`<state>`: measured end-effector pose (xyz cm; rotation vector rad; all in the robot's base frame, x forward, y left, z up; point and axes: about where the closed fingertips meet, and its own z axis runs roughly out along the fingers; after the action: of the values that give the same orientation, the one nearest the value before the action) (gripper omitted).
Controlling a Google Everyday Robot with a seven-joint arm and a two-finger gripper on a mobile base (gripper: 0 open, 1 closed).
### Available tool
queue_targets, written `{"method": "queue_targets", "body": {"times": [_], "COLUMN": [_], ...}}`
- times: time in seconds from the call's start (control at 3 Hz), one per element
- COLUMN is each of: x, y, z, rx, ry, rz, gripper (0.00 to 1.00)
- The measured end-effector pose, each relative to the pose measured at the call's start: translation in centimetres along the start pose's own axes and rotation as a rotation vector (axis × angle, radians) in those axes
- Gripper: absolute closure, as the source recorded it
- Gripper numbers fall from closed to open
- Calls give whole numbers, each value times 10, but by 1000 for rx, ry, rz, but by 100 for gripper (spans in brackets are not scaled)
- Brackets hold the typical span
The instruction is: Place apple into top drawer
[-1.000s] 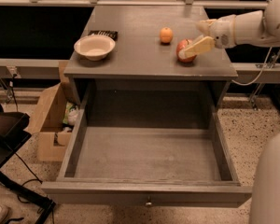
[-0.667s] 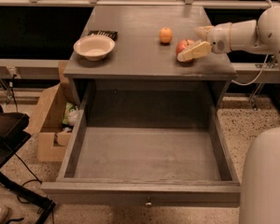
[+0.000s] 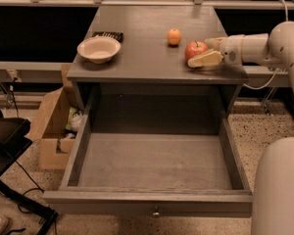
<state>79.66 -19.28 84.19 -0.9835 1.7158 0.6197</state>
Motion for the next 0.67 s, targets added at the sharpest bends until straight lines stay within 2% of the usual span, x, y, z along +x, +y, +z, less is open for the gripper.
{"method": "queue_targets", "body": {"times": [0.33, 0.67], "x": [-5, -30], "y": [-3, -3], "z": [-12, -37], "rx": [24, 62], "ry": [-21, -32], "rz": [-10, -65], "gripper": [40, 63]}}
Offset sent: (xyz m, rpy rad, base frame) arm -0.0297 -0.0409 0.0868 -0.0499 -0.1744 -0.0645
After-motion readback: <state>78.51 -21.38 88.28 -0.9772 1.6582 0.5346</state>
